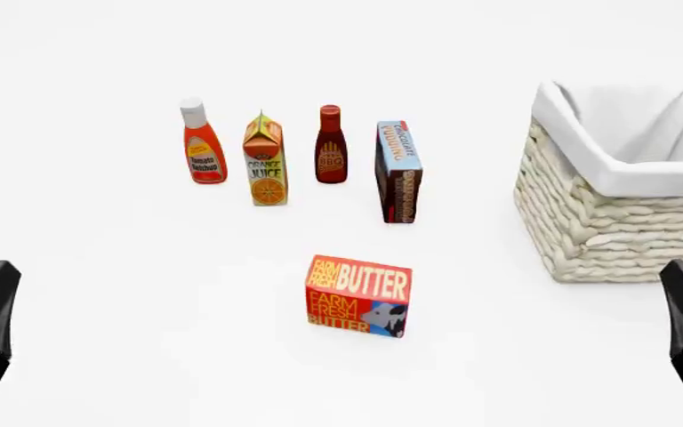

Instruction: Pick the butter and place it in the basket.

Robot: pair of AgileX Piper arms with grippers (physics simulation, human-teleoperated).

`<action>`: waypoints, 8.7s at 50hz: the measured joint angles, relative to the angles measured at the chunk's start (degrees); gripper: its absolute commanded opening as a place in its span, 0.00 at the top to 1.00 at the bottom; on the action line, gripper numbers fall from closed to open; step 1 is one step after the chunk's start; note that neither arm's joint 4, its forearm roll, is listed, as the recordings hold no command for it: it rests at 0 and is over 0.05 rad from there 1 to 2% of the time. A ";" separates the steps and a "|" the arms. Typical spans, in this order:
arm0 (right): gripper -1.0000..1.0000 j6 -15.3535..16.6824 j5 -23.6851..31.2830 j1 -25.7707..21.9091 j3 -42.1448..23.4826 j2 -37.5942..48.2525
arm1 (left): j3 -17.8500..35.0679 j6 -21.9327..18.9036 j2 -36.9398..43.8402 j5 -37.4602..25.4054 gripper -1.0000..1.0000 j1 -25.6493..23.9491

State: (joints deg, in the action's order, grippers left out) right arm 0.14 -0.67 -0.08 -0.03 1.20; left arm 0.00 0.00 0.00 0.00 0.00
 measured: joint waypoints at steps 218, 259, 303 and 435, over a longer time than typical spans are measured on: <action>0.00 18.51 23.76 -39.94 -57.40 69.97 | 0.00 0.00 0.00 0.00 0.00 0.00; 0.00 18.78 29.10 -45.21 -58.34 71.18 | 0.00 0.00 0.00 0.00 0.00 0.00; 0.00 20.41 31.05 -45.02 -61.04 77.00 | 0.00 0.00 0.00 0.00 0.00 0.00; 0.00 24.30 26.97 -44.85 -61.18 92.27 | 0.00 0.00 0.00 0.00 0.00 0.00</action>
State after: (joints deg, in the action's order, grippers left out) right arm 24.44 26.30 -44.93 -61.21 93.47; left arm 0.00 0.00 0.00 0.00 0.00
